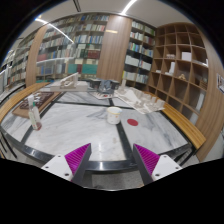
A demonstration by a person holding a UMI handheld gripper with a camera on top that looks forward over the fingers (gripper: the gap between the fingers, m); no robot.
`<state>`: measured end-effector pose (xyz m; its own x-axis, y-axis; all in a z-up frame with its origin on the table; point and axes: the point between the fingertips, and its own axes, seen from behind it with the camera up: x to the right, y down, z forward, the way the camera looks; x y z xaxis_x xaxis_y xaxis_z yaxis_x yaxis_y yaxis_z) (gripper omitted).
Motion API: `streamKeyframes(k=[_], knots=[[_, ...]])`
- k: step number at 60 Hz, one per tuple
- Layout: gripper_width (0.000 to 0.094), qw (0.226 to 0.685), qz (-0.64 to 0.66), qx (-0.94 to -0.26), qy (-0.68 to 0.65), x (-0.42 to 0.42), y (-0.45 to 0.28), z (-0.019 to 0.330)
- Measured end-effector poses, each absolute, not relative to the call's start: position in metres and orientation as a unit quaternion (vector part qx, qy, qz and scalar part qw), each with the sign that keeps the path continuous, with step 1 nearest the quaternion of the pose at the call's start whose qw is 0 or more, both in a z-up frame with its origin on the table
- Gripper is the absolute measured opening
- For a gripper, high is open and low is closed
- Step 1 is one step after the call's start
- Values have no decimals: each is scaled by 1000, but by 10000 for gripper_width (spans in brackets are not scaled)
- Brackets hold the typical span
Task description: Pour water
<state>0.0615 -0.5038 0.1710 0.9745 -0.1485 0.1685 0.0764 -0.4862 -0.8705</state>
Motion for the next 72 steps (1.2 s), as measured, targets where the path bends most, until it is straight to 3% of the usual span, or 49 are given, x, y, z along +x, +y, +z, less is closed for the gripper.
streamKeyframes(k=[11,27,42,46,53,66,72], knots=[[859,507,-36,-860,-41,-88,-471,113],[864,551,53,-829,-78,-284,-376,110],[839,580,57,-810,-62,-362,-276,97],[776,584,44,-808,-64,-365,-258,88],[549,596,27,-800,-57,-364,-238,82],[394,609,54,-790,-45,-361,-233,89],[392,620,81,-778,-54,-369,-238,112]])
